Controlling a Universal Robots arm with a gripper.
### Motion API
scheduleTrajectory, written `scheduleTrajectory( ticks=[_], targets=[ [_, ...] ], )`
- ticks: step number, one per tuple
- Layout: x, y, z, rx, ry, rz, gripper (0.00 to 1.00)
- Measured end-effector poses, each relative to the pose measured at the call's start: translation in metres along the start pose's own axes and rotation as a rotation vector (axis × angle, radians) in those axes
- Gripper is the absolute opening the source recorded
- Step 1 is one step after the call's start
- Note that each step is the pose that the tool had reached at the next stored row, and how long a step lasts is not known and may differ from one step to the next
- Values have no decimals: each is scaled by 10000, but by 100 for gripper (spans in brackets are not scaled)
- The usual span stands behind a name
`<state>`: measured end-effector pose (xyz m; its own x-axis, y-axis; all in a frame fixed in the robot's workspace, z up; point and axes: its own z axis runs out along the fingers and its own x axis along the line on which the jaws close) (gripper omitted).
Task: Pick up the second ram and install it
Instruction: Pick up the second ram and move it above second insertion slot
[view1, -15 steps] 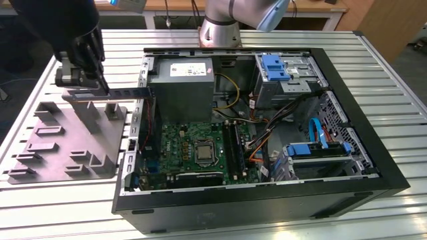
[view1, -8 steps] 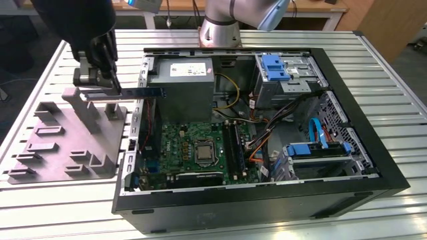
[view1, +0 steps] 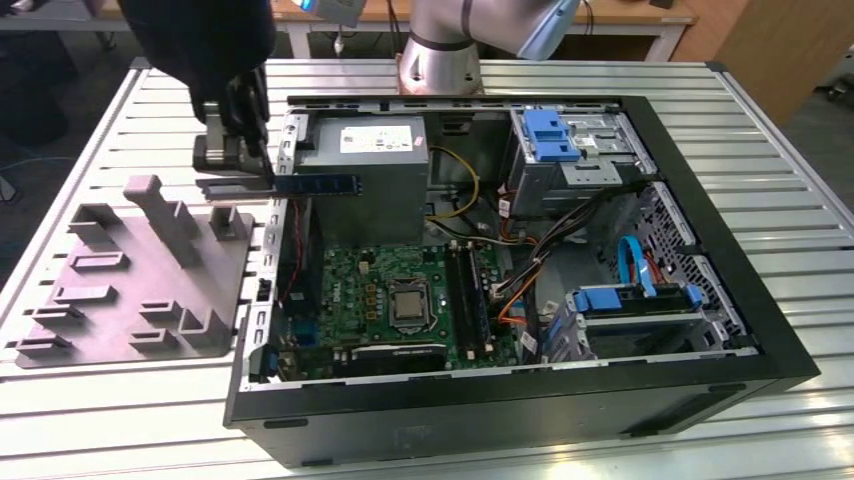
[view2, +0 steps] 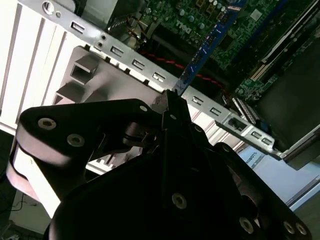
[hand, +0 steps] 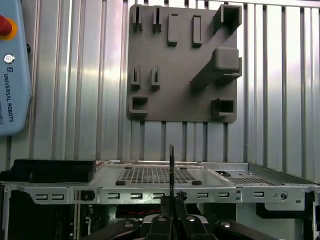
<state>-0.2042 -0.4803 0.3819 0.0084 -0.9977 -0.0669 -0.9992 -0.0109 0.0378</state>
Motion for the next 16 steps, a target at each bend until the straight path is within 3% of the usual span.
scheduleTrajectory(
  ticks=[16],
  targets=[
    [5,-594,-19,1,0,0,13]
  ],
)
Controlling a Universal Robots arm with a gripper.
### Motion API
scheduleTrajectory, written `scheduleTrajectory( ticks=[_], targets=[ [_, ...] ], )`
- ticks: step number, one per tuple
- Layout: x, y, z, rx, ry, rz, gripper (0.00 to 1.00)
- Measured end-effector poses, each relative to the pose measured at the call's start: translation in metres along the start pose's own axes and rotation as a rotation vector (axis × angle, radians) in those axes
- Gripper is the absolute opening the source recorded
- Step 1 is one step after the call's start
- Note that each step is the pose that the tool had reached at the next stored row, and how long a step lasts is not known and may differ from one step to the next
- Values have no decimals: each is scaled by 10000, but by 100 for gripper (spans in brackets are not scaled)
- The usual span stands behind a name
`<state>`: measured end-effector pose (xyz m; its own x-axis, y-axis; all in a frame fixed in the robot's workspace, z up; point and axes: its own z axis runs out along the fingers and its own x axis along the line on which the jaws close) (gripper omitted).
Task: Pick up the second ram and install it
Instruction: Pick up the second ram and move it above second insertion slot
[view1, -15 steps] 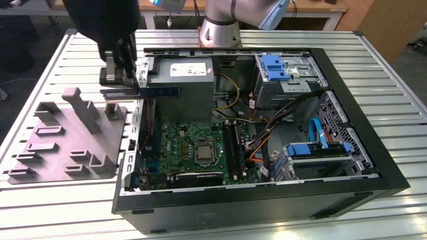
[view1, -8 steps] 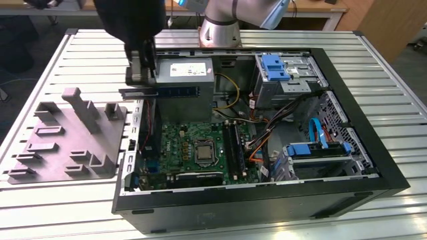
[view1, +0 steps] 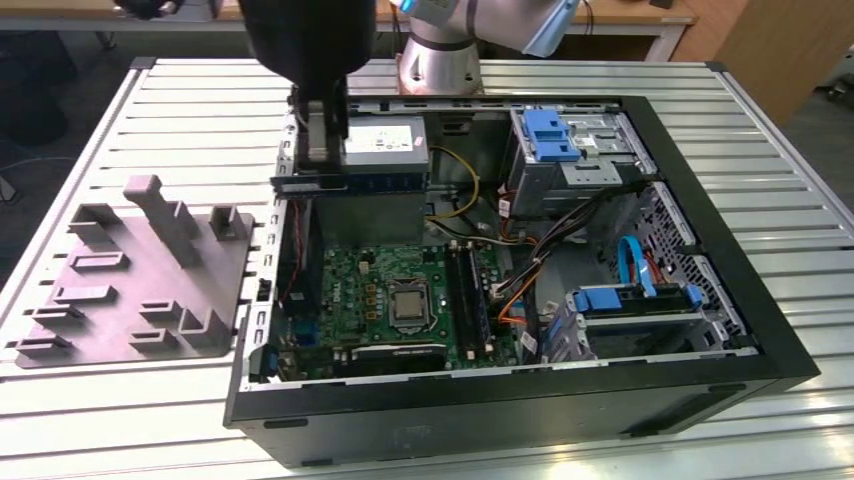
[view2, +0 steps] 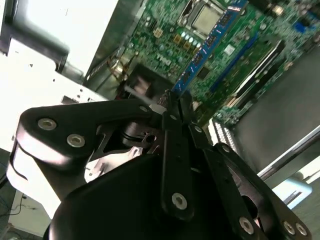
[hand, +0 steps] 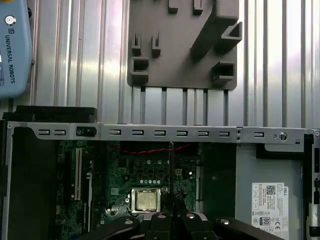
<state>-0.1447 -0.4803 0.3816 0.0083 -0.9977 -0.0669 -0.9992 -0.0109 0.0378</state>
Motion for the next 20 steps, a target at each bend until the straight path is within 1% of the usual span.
scheduleTrajectory(
  ticks=[6,9,11,17,20],
  targets=[
    [2,-225,-5,-1,0,0,13],
    [3,-306,1,-1,0,-1,13],
    [5,-331,7,0,-2,-1,13],
    [4,-342,11,0,-2,-2,13],
    [6,-400,23,-1,-1,0,13]
  ],
)
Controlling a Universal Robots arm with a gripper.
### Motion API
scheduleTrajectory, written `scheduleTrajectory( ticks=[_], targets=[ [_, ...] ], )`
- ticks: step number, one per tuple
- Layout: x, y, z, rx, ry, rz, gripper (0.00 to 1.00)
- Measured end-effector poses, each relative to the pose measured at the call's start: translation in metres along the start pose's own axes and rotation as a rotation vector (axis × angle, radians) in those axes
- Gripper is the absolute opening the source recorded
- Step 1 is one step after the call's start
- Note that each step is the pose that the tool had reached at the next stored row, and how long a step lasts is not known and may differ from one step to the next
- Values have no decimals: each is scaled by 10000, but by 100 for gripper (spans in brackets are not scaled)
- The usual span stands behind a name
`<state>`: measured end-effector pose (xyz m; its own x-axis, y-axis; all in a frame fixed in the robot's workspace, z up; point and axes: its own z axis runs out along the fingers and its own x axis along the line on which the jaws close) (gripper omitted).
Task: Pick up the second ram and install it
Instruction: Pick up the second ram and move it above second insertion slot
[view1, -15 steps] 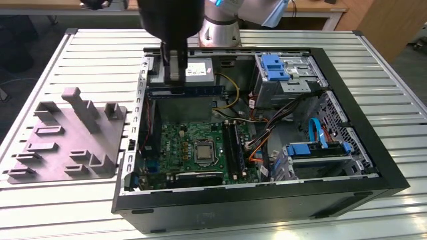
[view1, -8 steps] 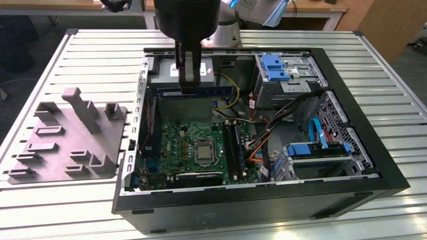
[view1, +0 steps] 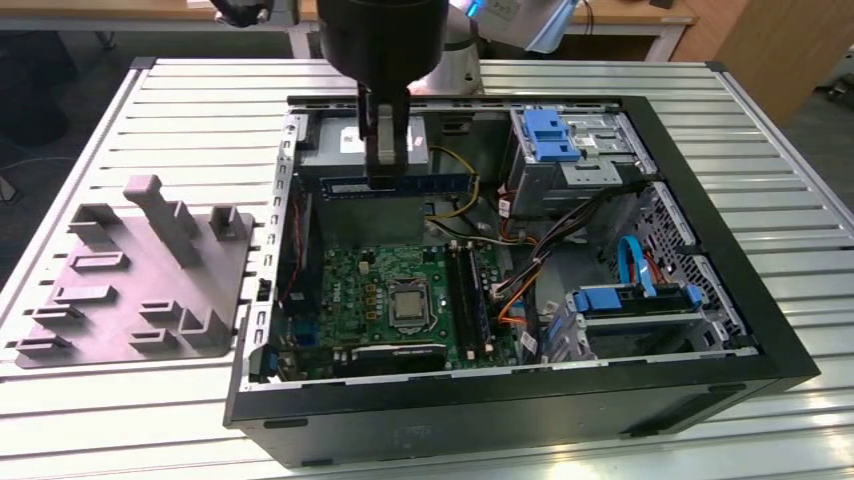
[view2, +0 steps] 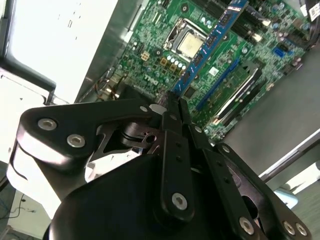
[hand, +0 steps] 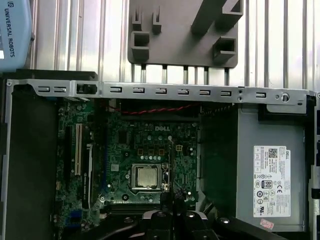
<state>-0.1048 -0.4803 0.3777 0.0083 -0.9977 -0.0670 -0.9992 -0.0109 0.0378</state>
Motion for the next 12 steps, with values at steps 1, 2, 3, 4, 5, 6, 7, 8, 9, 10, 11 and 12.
scheduleTrajectory(
  ticks=[1,2,3,4,5,6,7,8,9,10,11,12],
  targets=[
    [1,-24,5,0,1,0,13],
    [2,-48,11,-1,1,-1,13],
    [2,-70,19,0,1,-1,13],
    [4,-94,29,0,-1,-1,13],
    [5,-113,38,1,-1,-1,13],
    [6,-131,48,0,0,-1,13],
    [7,-148,58,-1,2,0,13],
    [9,-165,70,-1,2,0,13],
    [11,-180,84,-1,2,0,13],
    [15,-194,99,0,1,-1,13],
    [18,-208,114,0,1,0,13],
    [22,-219,129,0,0,-1,13]
  ],
)
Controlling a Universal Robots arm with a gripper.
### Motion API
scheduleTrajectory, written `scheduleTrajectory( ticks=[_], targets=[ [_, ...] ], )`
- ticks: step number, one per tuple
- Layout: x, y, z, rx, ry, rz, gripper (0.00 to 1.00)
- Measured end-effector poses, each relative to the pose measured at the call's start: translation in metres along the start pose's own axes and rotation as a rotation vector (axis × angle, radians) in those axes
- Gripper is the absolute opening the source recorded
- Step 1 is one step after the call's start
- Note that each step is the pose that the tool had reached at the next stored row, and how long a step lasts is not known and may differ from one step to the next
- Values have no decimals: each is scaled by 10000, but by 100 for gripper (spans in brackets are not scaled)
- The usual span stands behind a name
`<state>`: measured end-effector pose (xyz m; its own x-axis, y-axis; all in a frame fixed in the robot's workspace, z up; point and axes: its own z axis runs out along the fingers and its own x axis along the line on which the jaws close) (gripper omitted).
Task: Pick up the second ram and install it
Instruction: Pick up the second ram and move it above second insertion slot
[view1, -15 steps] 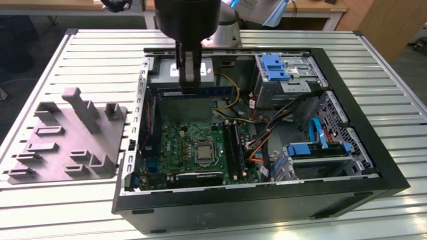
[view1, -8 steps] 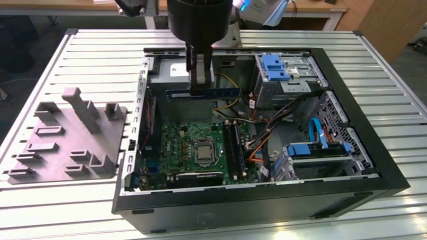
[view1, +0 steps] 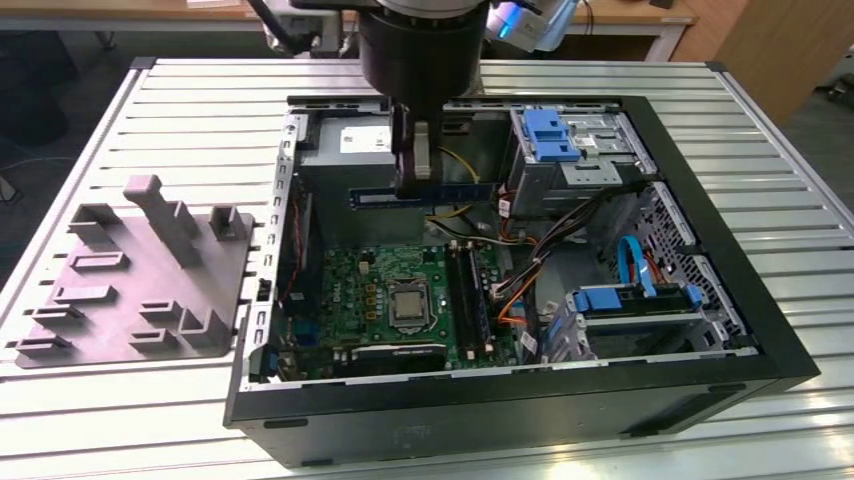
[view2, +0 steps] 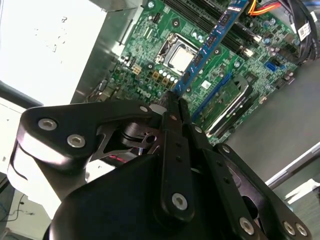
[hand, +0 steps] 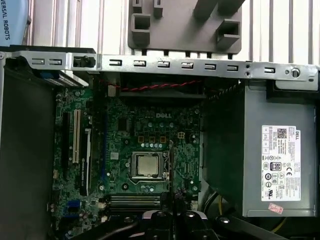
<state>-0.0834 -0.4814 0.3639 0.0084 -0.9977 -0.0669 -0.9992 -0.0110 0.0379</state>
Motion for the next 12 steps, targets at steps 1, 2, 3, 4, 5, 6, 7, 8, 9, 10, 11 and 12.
scheduleTrajectory(
  ticks=[1,2,3,4,5,6,7,8,9,10,11,12],
  targets=[
    [5,-9,14,-1,1,0,13],
    [12,-18,27,-1,2,0,13],
    [19,-27,40,0,0,1,13],
    [26,-37,51,0,0,1,13],
    [32,-48,62,0,0,1,13],
    [39,-61,71,0,0,1,13],
    [44,-74,80,0,0,3,13],
    [48,-87,88,0,0,3,13],
    [53,-98,97,0,0,4,13],
    [56,-106,104,0,0,7,13],
    [59,-111,111,1,0,15,13],
    [61,-115,116,1,0,25,13]
  ],
)
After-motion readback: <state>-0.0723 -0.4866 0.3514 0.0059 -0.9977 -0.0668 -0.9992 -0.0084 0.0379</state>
